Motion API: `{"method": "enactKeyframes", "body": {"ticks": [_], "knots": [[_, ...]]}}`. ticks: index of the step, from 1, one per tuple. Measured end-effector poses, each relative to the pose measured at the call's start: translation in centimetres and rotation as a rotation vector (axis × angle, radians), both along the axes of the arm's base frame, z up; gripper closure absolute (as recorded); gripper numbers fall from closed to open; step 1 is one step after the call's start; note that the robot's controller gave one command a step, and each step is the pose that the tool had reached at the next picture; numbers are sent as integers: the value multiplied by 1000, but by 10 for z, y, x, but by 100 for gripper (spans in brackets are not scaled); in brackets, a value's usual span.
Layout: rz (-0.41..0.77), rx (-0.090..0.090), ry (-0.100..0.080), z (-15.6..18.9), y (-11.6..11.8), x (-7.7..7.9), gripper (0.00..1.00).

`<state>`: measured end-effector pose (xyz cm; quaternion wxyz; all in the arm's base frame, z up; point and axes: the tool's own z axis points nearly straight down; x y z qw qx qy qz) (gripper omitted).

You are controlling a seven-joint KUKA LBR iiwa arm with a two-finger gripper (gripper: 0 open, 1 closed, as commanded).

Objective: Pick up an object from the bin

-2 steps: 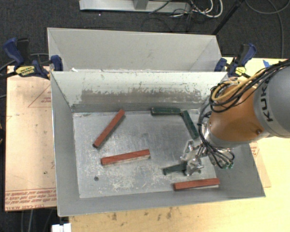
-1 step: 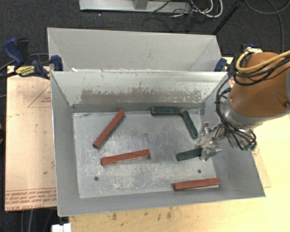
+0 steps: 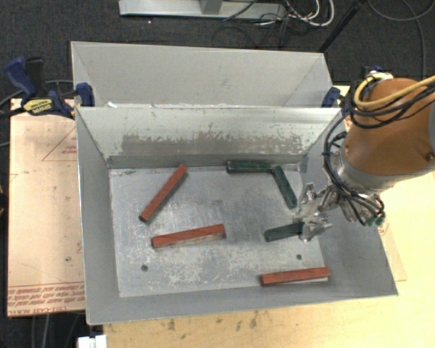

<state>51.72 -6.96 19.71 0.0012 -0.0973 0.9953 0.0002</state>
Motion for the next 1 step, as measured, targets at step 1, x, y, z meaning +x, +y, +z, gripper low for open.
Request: {"method": "enactKeyframes", "body": {"ticks": [1], "knots": [[418, -2, -3, 102, -76, 40, 100]]}}
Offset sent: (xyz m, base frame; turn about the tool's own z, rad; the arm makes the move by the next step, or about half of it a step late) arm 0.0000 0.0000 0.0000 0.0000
